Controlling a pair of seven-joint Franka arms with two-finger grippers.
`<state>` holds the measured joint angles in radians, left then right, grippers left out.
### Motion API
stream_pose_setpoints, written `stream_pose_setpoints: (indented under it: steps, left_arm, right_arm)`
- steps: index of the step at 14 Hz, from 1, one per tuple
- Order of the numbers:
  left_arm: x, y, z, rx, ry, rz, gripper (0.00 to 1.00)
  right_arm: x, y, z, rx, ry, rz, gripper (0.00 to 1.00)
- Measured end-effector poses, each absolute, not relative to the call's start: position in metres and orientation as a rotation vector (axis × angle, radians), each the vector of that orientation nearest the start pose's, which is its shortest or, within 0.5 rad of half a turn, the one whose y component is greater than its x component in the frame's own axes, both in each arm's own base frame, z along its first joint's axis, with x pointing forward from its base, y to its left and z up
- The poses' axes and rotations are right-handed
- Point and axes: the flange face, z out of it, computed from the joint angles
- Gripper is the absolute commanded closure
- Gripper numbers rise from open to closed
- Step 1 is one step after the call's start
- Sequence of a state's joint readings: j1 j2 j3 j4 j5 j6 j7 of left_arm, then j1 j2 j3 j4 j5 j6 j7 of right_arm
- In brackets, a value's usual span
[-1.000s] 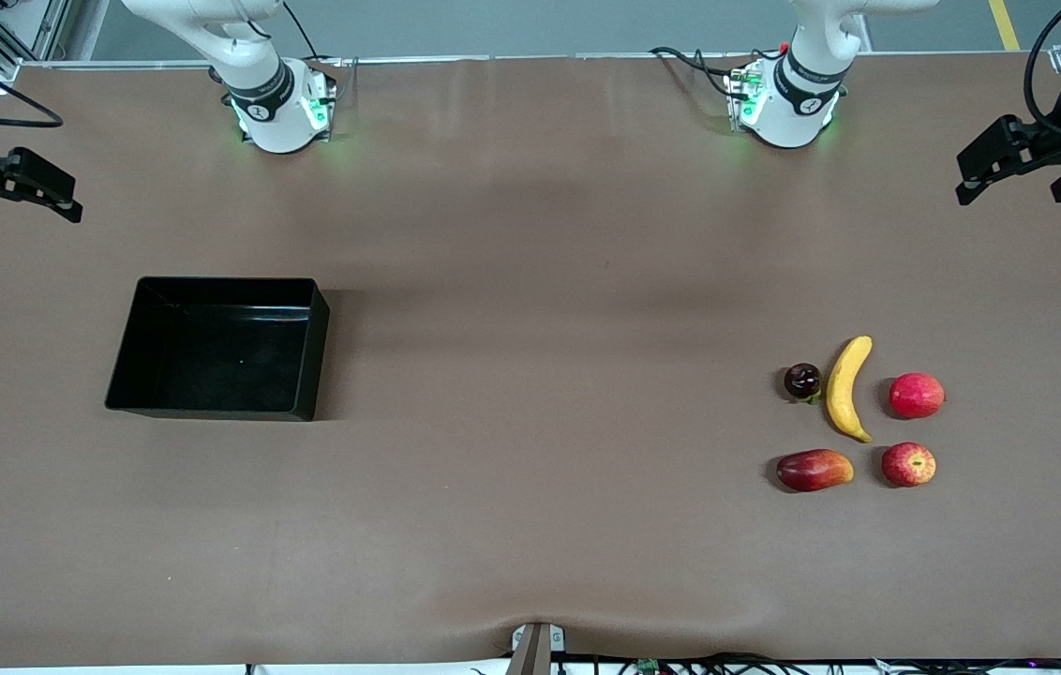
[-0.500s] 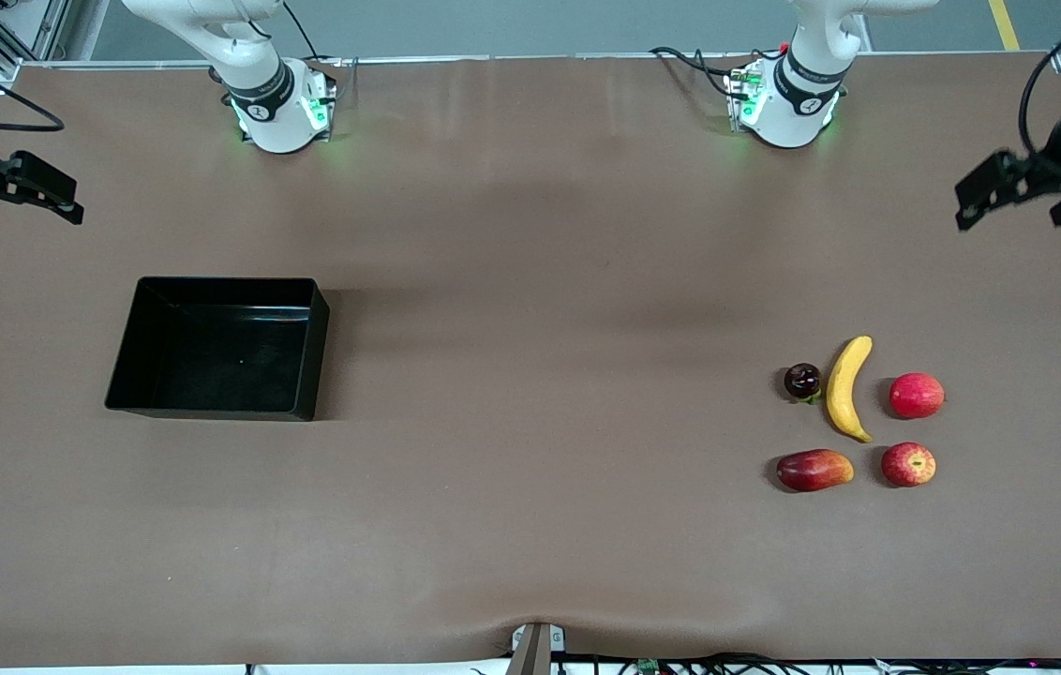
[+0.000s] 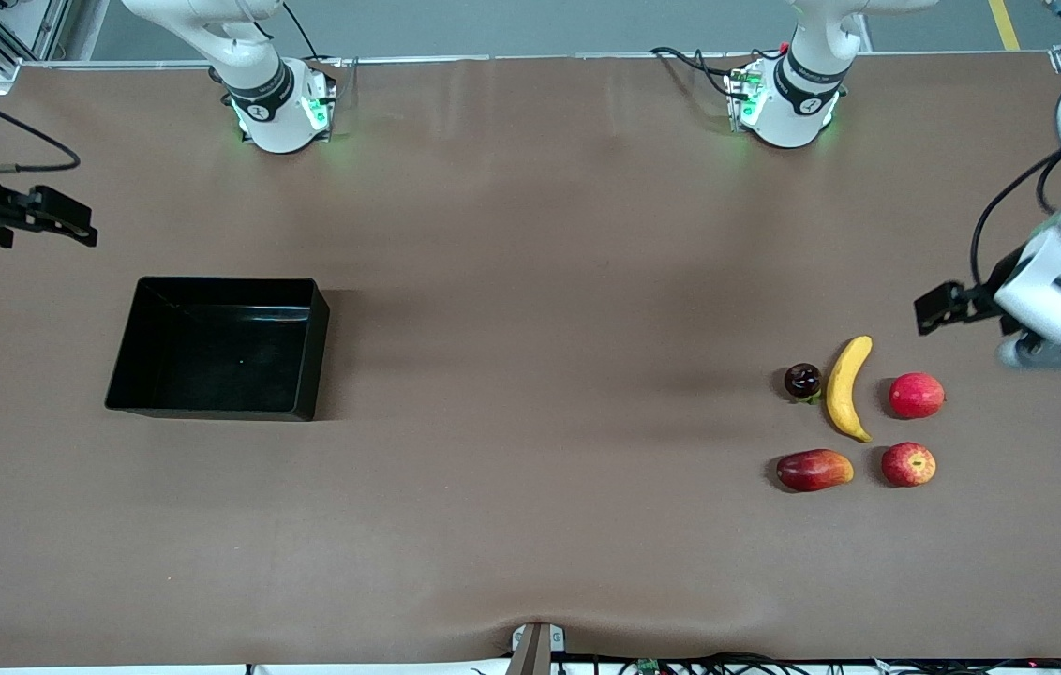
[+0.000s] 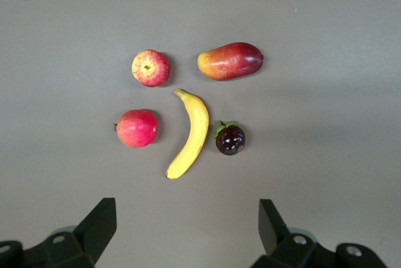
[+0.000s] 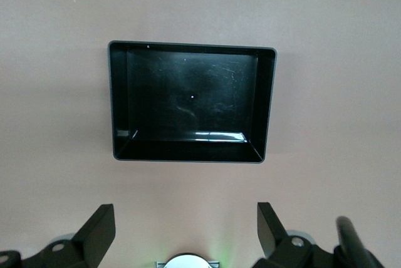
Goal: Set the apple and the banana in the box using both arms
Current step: 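Reach the left gripper to the apple while the right gripper reaches the box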
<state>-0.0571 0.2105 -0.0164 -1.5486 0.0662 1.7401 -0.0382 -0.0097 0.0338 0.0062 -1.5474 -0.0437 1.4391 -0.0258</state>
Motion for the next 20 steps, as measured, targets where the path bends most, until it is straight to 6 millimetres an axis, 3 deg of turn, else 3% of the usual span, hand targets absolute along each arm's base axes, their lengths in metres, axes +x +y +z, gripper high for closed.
stream_pose_setpoints:
  steps: [4, 7, 10, 14, 16, 20]
  left_arm:
    - [0.648, -0.022, 0.473, -3.070, 0.130, 0.063, 0.00]
    - [0.669, -0.006, 0.445, -3.027, 0.146, -0.028, 0.00]
    - [0.691, 0.002, 0.401, -3.023, 0.152, -0.119, 0.00]
    - [0.712, 0.047, 0.326, -3.022, 0.148, -0.195, 0.00]
    - [0.716, 0.061, 0.297, -3.023, 0.138, -0.215, 0.00]
    - [0.718, 0.058, 0.260, -3.038, 0.130, -0.212, 0.00]
  right_arm:
    - [0.556, -0.022, 0.593, -3.186, 0.007, 0.265, 0.00]
    - [0.565, -0.031, 0.574, -3.202, 0.023, 0.323, 0.00]
    - [0.584, -0.036, 0.522, -3.227, 0.010, 0.467, 0.00]
    - [0.608, -0.041, 0.448, -3.218, -0.004, 0.614, 0.00]
    - [0.608, -0.056, 0.422, -3.198, 0.030, 0.659, 0.00]
    - [0.597, -0.100, 0.377, -3.163, 0.079, 0.652, 0.00]
